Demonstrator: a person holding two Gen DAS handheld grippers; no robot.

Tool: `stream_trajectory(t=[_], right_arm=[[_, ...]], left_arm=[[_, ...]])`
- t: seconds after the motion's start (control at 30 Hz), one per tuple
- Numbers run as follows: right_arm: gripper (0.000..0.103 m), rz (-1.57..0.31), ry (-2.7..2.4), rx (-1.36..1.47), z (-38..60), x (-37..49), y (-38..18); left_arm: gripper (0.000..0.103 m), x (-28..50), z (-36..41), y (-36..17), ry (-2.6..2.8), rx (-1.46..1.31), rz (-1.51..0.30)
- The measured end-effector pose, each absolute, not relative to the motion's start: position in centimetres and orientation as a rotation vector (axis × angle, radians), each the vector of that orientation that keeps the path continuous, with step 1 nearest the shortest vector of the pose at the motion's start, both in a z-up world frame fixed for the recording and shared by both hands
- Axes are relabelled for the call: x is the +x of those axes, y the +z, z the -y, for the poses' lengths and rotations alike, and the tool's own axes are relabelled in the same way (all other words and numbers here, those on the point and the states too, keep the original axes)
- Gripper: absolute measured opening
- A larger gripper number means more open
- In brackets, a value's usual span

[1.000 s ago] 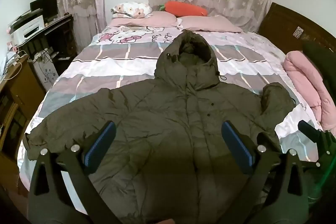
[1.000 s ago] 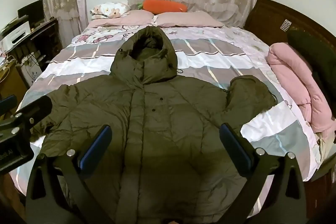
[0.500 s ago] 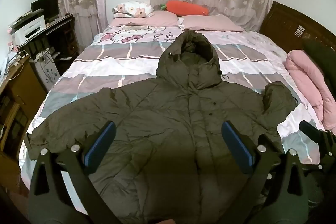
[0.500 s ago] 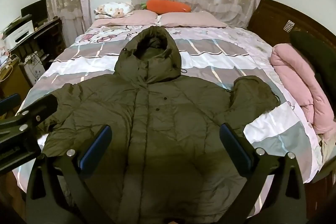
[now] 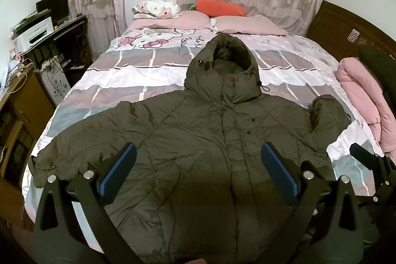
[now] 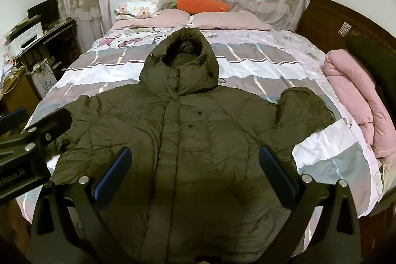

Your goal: Fold large clothes

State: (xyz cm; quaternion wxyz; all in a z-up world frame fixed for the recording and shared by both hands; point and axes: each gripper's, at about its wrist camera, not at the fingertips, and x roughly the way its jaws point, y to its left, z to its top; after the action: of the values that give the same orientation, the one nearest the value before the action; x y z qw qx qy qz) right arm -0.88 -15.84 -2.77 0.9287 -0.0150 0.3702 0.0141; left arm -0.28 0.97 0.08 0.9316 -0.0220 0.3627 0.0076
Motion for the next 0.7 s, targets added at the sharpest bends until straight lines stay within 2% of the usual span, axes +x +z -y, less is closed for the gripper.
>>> stream_trajectory(t=[0.7], right_arm=[[0.102, -0.762, 0.03, -0.031, 15.69, -0.79, -2.77]], left_arm=[[0.101, -0.31, -1.13, 0.02, 0.017, -0.043, -0.748]])
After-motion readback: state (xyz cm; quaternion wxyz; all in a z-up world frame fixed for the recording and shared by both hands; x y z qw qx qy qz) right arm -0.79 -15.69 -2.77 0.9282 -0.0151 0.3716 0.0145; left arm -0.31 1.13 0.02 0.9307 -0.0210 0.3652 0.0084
